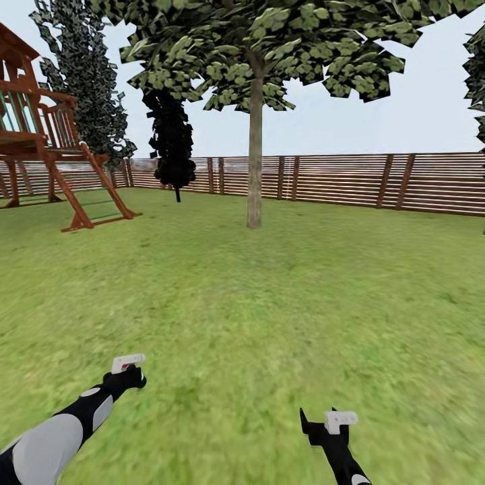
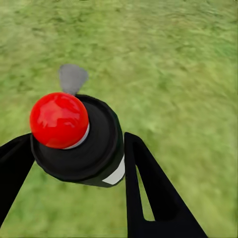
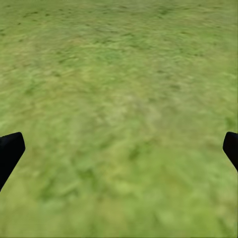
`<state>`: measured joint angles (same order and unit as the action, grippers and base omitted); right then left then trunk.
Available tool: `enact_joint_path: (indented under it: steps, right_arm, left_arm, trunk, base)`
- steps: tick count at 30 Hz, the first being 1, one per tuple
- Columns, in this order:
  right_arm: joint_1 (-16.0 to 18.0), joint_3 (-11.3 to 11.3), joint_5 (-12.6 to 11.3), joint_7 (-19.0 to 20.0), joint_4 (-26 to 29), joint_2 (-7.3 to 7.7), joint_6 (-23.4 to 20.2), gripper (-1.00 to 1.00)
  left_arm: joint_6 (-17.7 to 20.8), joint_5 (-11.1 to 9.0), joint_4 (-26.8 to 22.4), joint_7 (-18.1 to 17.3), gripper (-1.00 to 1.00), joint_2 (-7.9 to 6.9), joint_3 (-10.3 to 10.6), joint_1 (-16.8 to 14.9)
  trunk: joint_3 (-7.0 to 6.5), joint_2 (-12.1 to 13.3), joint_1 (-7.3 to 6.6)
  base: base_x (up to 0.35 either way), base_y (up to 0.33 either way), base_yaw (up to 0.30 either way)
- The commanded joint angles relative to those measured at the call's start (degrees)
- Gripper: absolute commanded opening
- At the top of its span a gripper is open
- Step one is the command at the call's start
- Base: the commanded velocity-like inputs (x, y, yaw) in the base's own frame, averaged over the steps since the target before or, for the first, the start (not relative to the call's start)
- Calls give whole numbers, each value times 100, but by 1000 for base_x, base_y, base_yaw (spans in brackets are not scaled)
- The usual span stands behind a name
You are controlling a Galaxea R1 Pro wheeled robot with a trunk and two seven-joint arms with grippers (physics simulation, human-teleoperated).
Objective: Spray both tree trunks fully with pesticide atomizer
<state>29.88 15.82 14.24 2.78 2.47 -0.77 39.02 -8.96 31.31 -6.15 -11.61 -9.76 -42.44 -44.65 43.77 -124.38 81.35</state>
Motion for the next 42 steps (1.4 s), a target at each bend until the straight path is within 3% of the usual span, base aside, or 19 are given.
enact_joint_path:
  steps: [1,42]
  right_arm:
    - [0,0,0,1,0,-1,0,100]
    - [0,0,0,1,-1,0,0,100]
  left_arm:
    - [0,-2,-1,1,-100,0,-1,-2]
    - [0,-2,-1,1,-100,0,-1,0]
  trunk:
    - [0,0,0]
    - [0,0,0]
  base:
    - [338,0,0]
    - [338,0,0]
